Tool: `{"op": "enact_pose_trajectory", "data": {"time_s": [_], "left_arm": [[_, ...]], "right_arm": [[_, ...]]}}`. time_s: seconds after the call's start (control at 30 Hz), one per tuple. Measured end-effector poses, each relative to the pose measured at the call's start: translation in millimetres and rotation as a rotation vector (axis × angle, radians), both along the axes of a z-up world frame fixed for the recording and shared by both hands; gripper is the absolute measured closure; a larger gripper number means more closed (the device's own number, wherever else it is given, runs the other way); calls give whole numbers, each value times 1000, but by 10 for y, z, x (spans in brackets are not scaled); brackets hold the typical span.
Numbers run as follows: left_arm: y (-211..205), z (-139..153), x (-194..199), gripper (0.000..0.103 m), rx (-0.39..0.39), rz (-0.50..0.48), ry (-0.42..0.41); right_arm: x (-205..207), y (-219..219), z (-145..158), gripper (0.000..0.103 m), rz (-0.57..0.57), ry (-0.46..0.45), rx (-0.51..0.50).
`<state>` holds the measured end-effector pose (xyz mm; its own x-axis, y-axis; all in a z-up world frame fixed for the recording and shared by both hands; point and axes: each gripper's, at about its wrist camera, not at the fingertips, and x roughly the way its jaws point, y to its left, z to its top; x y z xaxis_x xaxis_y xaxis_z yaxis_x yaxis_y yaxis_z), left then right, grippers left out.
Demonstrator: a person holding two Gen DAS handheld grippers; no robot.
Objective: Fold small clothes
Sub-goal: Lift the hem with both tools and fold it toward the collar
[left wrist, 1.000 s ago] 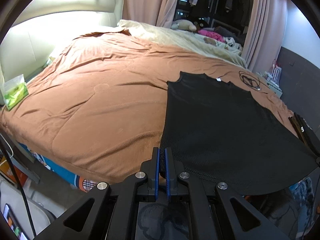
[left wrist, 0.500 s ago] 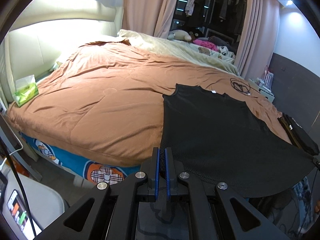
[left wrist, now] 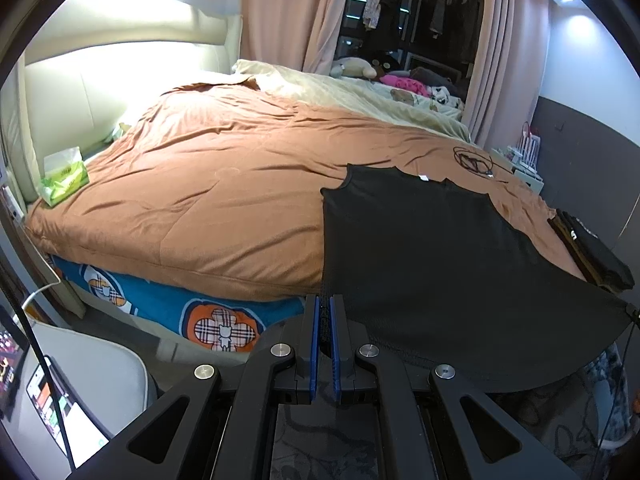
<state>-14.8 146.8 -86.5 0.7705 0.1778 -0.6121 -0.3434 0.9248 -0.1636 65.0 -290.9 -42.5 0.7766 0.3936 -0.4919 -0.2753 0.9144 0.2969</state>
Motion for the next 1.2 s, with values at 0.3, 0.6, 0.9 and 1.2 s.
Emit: {"op": "enact_pose_trajectory", "data": {"time_s": [0.3,0.6,0.9,1.2], "left_arm": [[65,108,229,98,18,11,-19],[183,217,737,98,39,23,-15],[369,201,1555,98,46,30,55],[576,94,2279,98,55,31,125]], "right_arm": [[195,79,57,101,-9,-9,-8],[752,214,80,101,-2,-3,-10],[1580,404,81,101,-6,66,-10],[2337,658,121,101,12,118,-48]]}}
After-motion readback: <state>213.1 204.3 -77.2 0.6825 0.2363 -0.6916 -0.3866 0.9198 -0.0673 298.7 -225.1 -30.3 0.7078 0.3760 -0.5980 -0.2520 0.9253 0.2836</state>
